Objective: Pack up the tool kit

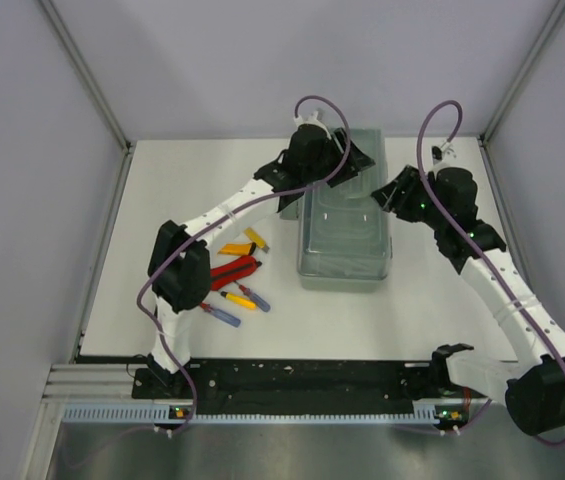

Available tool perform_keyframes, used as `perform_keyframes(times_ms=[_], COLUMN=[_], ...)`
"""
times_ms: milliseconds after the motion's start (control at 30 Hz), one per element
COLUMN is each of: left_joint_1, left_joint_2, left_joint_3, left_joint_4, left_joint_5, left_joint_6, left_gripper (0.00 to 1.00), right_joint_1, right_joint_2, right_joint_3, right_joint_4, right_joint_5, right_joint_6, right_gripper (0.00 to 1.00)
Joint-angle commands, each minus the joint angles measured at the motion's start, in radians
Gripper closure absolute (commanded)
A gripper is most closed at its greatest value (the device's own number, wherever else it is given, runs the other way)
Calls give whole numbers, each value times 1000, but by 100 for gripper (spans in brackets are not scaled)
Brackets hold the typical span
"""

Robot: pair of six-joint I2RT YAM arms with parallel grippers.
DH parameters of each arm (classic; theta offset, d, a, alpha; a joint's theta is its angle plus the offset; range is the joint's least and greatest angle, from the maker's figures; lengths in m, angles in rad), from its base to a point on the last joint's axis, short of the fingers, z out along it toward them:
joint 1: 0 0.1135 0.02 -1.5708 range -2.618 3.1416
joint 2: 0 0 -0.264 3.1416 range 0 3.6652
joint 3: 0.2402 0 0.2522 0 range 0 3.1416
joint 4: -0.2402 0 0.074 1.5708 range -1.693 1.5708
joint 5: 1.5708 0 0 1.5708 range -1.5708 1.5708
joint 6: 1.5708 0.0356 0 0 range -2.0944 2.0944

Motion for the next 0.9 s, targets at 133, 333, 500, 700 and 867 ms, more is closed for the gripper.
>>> perform_keyframes(times_ms=[133,333,500,700,867], left_joint_1=[-48,-63,-65,-53,-45], left_joint_2=[59,114,131,80,48], left_joint_3=[166,215,206,88,52], left_joint_4=[-339,-362,-317,-77,-17], left_joint_5=[-204,-209,-173,7,24], left_joint_6=[164,161,149,60,44], left_gripper=[36,36,36,38,41], right_joint_1=[7,8,8,8,7], right_joint_2=[-16,-2,-6,-15,-26], right_joint_3=[-2,-12,-17,-14,-12], right_joint_4=[20,21,21,23,56], right_joint_5=[73,81,87,76,42], right_joint_6=[-7,-21,-25,-32,-44], right_gripper=[48,48,48,48,48])
